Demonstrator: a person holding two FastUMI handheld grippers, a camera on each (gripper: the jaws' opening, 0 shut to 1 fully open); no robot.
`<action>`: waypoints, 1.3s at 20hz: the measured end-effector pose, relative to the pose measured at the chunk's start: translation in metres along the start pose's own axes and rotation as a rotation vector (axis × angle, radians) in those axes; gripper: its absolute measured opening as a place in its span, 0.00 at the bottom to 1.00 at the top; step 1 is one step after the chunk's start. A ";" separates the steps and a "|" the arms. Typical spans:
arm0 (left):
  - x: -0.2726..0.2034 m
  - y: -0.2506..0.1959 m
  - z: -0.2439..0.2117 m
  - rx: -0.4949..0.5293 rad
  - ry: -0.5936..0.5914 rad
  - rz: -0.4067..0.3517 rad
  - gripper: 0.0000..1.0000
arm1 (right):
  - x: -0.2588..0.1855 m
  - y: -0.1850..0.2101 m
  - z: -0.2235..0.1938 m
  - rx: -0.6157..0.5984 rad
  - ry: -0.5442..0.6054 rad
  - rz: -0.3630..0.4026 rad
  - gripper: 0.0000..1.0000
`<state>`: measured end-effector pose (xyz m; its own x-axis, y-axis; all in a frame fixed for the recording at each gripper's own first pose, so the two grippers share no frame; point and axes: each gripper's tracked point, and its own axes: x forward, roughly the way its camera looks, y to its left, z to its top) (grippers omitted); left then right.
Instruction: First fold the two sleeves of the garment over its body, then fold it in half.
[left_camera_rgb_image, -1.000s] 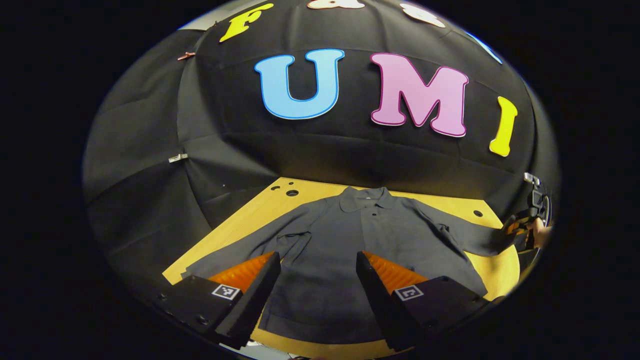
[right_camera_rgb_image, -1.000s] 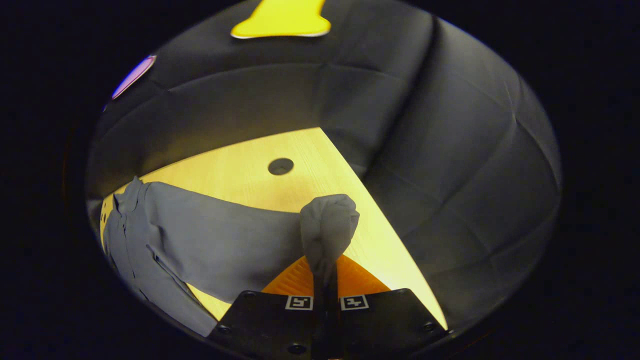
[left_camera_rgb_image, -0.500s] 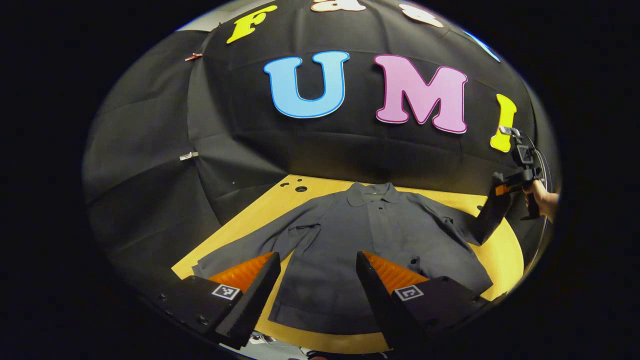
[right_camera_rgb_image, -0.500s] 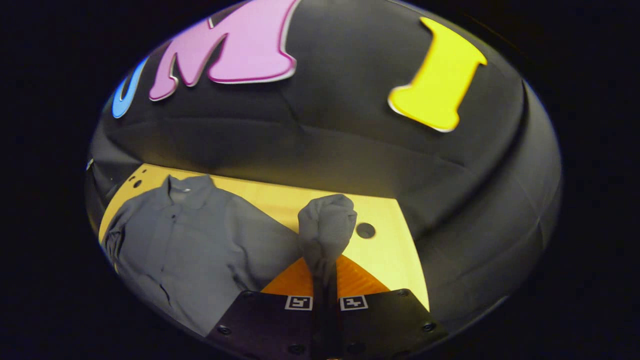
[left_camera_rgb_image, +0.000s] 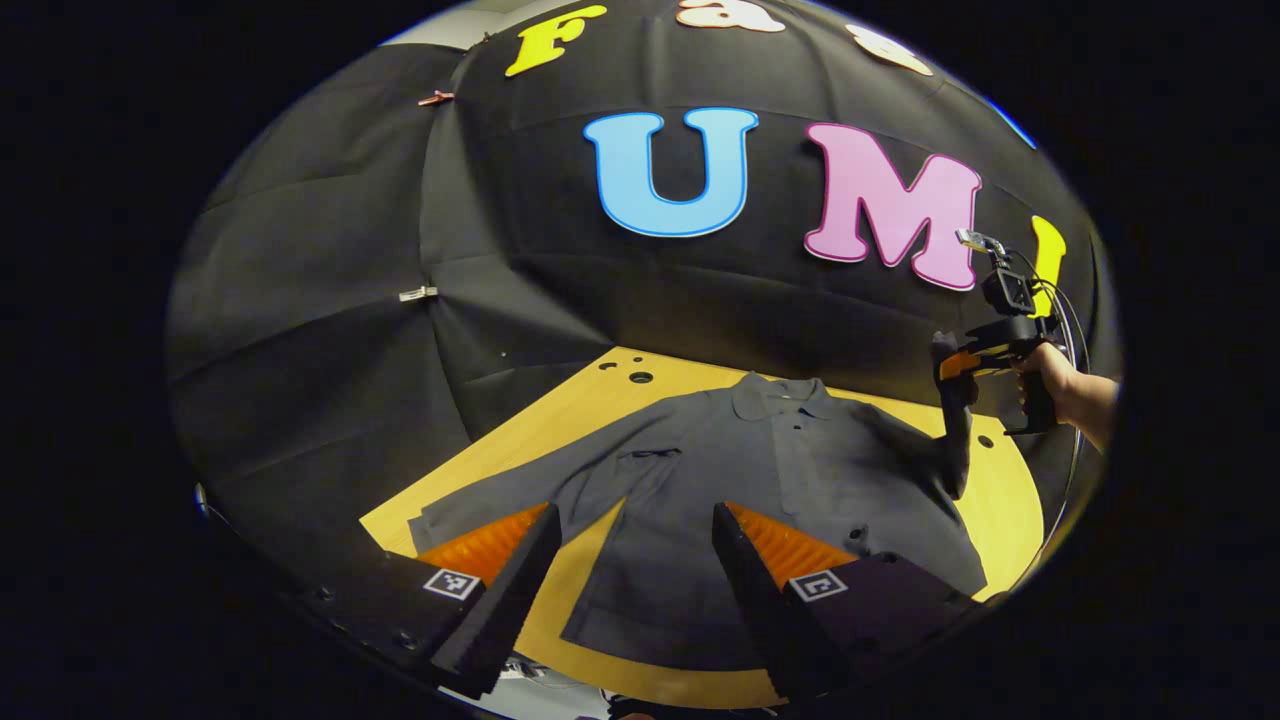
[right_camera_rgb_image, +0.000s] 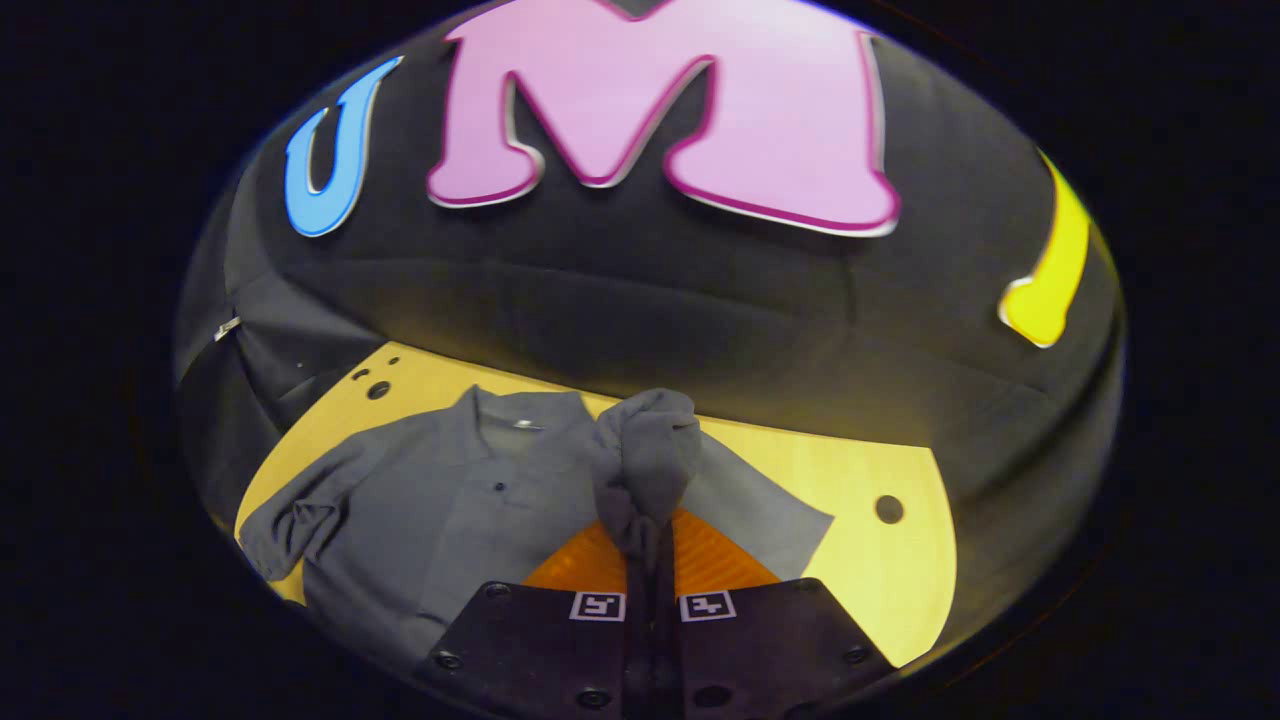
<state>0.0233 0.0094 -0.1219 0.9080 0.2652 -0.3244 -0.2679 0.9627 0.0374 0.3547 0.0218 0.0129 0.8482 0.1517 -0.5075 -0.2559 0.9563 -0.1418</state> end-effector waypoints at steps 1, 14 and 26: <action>0.001 0.006 -0.001 -0.006 0.002 0.011 0.96 | 0.002 0.018 0.002 -0.013 0.003 0.022 0.05; 0.007 0.108 -0.025 -0.087 0.057 0.145 0.92 | 0.037 0.269 -0.026 -0.134 0.102 0.280 0.05; 0.026 0.191 -0.048 -0.190 0.039 0.227 0.96 | 0.013 0.364 -0.076 -0.073 0.211 0.351 0.92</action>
<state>-0.0196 0.1975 -0.1690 0.8059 0.4664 -0.3646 -0.5213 0.8510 -0.0638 0.2373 0.3526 -0.1096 0.5921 0.4035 -0.6976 -0.5510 0.8344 0.0149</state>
